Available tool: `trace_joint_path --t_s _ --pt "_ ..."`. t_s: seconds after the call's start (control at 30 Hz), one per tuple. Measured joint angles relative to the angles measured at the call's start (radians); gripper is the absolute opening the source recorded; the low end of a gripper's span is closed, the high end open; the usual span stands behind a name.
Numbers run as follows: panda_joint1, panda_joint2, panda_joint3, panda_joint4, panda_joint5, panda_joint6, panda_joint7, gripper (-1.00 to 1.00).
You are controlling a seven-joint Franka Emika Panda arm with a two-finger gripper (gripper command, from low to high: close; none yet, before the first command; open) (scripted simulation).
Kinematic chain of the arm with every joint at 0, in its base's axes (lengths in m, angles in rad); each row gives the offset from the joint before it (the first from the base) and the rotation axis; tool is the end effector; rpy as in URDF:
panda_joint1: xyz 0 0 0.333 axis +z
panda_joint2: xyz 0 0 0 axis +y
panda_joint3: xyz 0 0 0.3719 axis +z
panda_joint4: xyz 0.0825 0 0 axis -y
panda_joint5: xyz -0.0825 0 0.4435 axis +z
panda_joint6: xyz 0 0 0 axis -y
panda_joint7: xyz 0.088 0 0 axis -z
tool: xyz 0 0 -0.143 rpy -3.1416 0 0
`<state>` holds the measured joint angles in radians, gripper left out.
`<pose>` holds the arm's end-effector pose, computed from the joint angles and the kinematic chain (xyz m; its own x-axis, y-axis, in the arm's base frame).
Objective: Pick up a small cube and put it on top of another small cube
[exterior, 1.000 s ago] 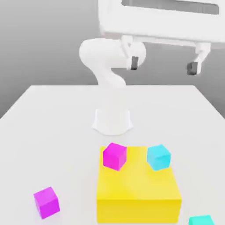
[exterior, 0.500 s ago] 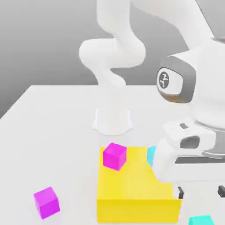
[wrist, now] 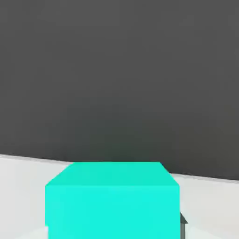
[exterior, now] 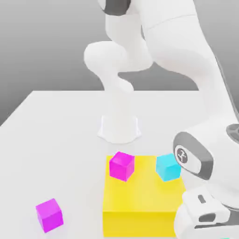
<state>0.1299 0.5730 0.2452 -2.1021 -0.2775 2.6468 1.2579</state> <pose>0.5846 0.2395 0.1071 0.7805 -0.6252 -0.0005 -0.6252 -0.7805 -0.0021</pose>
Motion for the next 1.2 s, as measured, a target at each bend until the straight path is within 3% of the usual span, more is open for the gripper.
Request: trace_joint_path --t_s 0.13,0.47,0.97,1.13,1.17,1.2 --pt "-0.014 -0.133 0.036 -0.051 0.020 -0.066 -0.032 -1.00" --pt "-0.101 -0.470 -0.013 -0.292 0.068 -0.172 -0.080 -1.00" --pt "-0.165 -1.003 -0.175 -0.667 0.303 -0.309 -0.254 -1.00" --pt "-0.168 -0.901 -0.180 -0.733 0.317 -0.140 -0.269 -1.00" --pt "-0.169 -0.877 -0.178 -0.741 0.316 -0.106 -0.268 1.00" --pt "-0.169 -0.877 -0.178 -0.741 0.316 -0.106 -0.268 1.00"
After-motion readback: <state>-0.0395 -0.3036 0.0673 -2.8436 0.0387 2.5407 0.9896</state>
